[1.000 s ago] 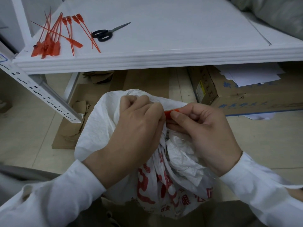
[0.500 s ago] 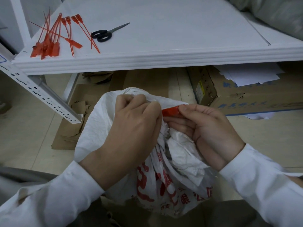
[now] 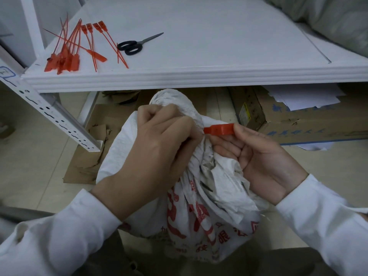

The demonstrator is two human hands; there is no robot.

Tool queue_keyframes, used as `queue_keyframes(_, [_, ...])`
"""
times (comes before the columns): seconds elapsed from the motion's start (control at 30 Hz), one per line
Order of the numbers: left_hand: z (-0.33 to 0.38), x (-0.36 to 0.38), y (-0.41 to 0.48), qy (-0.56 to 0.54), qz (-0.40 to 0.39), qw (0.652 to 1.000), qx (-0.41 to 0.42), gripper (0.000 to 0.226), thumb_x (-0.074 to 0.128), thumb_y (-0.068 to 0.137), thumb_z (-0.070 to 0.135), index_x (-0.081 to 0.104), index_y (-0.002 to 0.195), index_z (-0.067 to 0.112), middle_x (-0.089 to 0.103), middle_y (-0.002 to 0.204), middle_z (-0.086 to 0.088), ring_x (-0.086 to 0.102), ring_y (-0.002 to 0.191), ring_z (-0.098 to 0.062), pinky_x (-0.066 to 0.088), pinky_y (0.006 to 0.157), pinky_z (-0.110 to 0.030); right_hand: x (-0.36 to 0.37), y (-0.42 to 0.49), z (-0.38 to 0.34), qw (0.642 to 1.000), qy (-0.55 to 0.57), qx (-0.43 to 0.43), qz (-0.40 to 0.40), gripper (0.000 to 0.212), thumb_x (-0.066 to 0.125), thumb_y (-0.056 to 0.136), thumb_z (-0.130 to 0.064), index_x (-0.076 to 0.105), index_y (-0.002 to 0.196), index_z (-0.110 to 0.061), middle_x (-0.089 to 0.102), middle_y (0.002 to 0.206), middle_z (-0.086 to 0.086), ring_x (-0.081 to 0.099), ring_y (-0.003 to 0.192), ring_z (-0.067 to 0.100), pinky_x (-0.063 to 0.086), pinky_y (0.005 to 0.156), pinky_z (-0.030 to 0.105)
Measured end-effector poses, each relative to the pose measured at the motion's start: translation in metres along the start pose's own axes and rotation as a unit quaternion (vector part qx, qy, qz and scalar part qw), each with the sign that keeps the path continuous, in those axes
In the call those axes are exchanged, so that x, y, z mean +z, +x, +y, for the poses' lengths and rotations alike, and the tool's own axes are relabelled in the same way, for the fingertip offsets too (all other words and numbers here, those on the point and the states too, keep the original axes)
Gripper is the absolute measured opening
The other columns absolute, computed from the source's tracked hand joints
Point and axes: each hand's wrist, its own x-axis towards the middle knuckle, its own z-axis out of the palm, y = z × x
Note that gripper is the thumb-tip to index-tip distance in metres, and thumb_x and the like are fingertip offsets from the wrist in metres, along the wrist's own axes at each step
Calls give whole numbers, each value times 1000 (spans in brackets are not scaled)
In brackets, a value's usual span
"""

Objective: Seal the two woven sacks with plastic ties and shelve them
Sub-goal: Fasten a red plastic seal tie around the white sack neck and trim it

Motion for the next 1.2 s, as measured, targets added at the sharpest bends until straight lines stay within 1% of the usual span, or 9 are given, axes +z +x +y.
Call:
queue_keyframes(0.13, [3, -1, -2, -38, 7, 999, -18, 14, 67, 87, 11, 66, 73, 8, 59, 72, 5, 47, 75, -8, 26, 89, -23, 1, 0, 1, 1000, -10, -9, -5, 26, 54, 76, -18, 77, 72, -5, 75, 83, 12, 74, 77, 16, 59, 66, 22])
queue_keyframes(0.23, [4, -2, -1, -57, 11, 998, -38, 13, 67, 87, 14, 67, 75, 10, 58, 74, 7, 48, 76, -7, 26, 89, -23, 3, -1, 2, 999, -26, -26, -13, 26, 54, 76, -18, 76, 74, -3, 75, 86, 14, 74, 78, 17, 58, 66, 23])
queue_keyframes(0.43, [8, -1, 1, -63, 20, 996, -58, 11, 70, 85, 12, 66, 75, 11, 55, 74, 7, 47, 74, -7, 26, 86, -23, 3, -3, 0, 997, -50, -55, -14, 20, 58, 74, -15, 71, 76, 0, 74, 90, 19, 74, 79, 22, 60, 72, 26])
queue_keyframes(0.6, [9, -1, 1, -58, 18, 996, -62, 12, 70, 85, 11, 64, 74, 11, 48, 77, 12, 42, 76, -2, 27, 86, -22, 1, -4, 0, 996, -57, -69, -18, 24, 59, 72, -14, 65, 85, 5, 73, 90, 20, 73, 79, 23, 60, 74, 27])
queue_keyframes(0.73, [10, 0, 2, -44, 7, 997, -66, 13, 69, 85, 10, 63, 73, 10, 49, 75, 10, 42, 74, -4, 26, 87, -22, 1, -4, 0, 992, -80, -90, -22, 28, 58, 74, -13, 62, 90, 8, 73, 91, 21, 73, 84, 26, 59, 79, 30])
queue_keyframes(0.9, [8, -1, 3, -36, -18, 997, -63, 13, 67, 86, 9, 62, 74, 10, 45, 76, 11, 38, 74, -2, 27, 84, -24, 3, -4, 2, 990, -95, -107, -14, 25, 59, 73, -12, 62, 88, 8, 72, 91, 24, 72, 86, 31, 58, 84, 38])
queue_keyframes(1.07, [8, -1, 4, -32, -34, 997, -69, 14, 67, 86, 8, 60, 74, 10, 48, 74, 7, 41, 72, -7, 28, 82, -26, 3, -5, 3, 983, -123, -136, -7, 22, 61, 73, -10, 63, 86, 7, 72, 88, 24, 72, 82, 29, 60, 77, 33])
queue_keyframes(1.13, [8, 0, 3, -26, -38, 996, -72, 14, 67, 85, 8, 60, 73, 10, 49, 73, 5, 42, 72, -8, 27, 82, -26, 3, -5, 4, 980, -137, -145, -2, 20, 61, 73, -11, 65, 84, 5, 72, 87, 24, 72, 82, 29, 60, 77, 33])
queue_keyframes(1.2, [10, 1, 4, -13, -38, 996, -74, 13, 66, 84, 8, 60, 73, 10, 52, 72, 3, 42, 73, -10, 28, 82, -26, 1, -4, 5, 974, -161, -160, -1, 15, 63, 73, -13, 69, 80, -1, 73, 86, 22, 72, 83, 30, 60, 79, 35])
